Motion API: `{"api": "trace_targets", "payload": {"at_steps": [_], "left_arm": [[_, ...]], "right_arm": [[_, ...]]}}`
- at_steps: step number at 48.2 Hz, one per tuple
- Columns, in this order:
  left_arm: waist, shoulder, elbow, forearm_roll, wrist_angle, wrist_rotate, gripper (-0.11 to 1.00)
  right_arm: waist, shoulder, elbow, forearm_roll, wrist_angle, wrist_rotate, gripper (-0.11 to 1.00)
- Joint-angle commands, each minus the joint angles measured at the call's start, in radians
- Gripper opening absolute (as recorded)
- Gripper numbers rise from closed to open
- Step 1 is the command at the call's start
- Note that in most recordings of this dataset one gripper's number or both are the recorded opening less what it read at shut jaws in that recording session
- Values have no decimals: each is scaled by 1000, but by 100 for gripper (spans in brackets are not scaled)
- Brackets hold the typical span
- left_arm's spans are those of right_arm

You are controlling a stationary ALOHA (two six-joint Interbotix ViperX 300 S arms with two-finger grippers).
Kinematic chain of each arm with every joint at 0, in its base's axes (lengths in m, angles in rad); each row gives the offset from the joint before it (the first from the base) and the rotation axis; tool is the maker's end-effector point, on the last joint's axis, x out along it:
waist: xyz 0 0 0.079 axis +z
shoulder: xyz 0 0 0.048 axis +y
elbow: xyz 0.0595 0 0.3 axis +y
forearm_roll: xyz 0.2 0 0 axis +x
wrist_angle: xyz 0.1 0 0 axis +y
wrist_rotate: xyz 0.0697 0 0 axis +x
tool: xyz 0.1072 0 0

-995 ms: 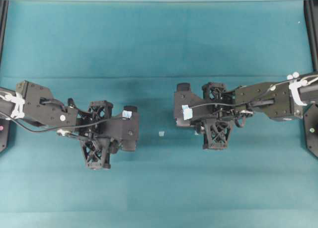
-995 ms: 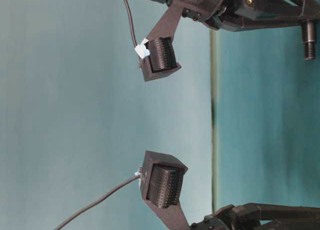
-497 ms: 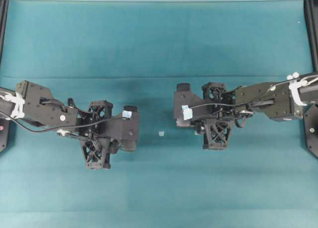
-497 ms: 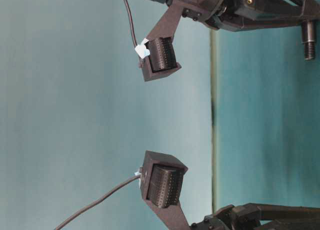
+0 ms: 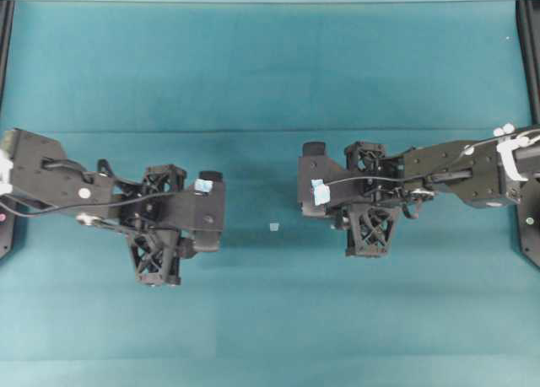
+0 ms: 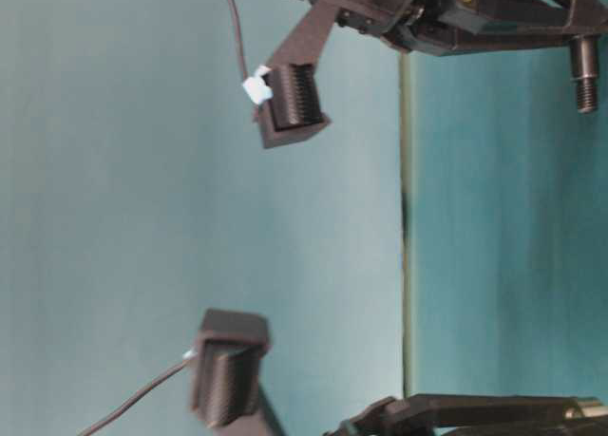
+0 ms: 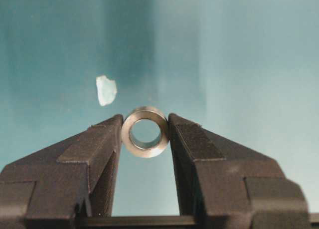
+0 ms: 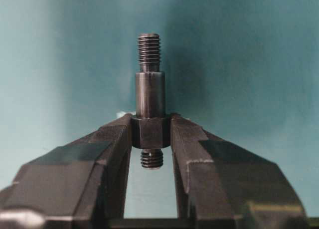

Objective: Insert the washer onto the shaft with both hands.
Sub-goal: 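Lift both objects and rotate grippers to face each other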

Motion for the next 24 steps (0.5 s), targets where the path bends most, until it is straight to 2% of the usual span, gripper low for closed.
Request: {"api": "trace_targets", "payload": {"at_steps": [1, 12, 24], "left_arm": [[2, -35, 5, 3, -38, -2, 36], [2, -74, 61, 3, -184, -2, 36], [2, -97, 106, 3, -319, -2, 36]], "right_arm": [[12, -31, -15, 3, -17, 0, 0], [21, -74, 11, 37, -110, 48, 0], [55, -127, 115, 37, -368, 141, 0]]}}
